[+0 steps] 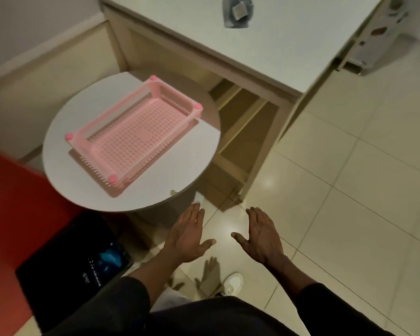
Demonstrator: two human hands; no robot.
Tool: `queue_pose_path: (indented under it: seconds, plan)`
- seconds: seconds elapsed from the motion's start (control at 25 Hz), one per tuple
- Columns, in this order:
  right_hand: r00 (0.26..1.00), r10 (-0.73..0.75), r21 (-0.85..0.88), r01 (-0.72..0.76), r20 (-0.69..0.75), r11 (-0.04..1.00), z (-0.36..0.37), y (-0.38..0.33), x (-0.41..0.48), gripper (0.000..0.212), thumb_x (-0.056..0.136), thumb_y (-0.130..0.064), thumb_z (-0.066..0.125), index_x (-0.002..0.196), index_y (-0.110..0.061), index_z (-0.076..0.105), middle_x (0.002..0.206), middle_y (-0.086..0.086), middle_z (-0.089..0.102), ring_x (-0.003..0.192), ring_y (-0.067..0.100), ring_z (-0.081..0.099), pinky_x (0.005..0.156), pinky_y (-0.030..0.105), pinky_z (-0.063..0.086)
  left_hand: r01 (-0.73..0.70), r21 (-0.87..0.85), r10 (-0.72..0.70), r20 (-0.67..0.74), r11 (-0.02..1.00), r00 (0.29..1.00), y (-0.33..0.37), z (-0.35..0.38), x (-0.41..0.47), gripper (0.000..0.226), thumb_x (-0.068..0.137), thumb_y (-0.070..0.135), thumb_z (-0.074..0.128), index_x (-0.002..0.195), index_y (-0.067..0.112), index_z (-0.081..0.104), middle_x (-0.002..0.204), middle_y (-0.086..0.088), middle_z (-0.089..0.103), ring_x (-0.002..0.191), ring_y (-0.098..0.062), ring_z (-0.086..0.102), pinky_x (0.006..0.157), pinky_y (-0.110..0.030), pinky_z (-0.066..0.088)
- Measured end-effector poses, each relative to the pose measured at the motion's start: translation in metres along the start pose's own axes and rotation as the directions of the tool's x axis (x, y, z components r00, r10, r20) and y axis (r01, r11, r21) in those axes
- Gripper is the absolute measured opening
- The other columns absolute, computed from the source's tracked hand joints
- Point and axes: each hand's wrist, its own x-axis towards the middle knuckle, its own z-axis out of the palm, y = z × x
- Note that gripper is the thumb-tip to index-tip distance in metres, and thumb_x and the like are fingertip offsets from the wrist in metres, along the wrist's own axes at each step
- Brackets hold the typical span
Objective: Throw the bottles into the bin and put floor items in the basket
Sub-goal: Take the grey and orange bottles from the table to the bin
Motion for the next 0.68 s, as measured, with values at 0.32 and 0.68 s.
queue_pose_path:
  seconds: [0.32,0.68]
  plan:
    - [0.969,0.230,0.133,-0.218,-0.086,0.967,-0.030,0.109,-0.026,0.092,0.095,-0.073,0.043,0.159,-0.009,0.028,0.166,0.013,0.029,0.156,0.030,0.022,0.129,0.040,0.016,-0.250,0.146,0.245,0.048,0.957,0.968,0.113,-0.024,0.088,0.109,0.094,0.083,0.033,0.167,0.006,0.011,0.177,-0.016,0.001,0.165,-0.031,-0.003,0.131,-0.043,-0.003]
    - [0.881,0.450,0.226,-0.414,-0.144,0.882,-0.058,0.203,-0.007,0.096,0.094,-0.077,0.033,0.162,-0.009,0.021,0.169,0.013,0.021,0.158,0.028,0.015,0.130,0.040,0.008,-0.525,0.214,0.511,0.122,0.824,0.851,0.209,-0.038,0.216,0.111,0.093,0.086,0.028,0.168,0.005,0.009,0.177,-0.017,-0.005,0.164,-0.031,-0.008,0.133,-0.043,-0.005]
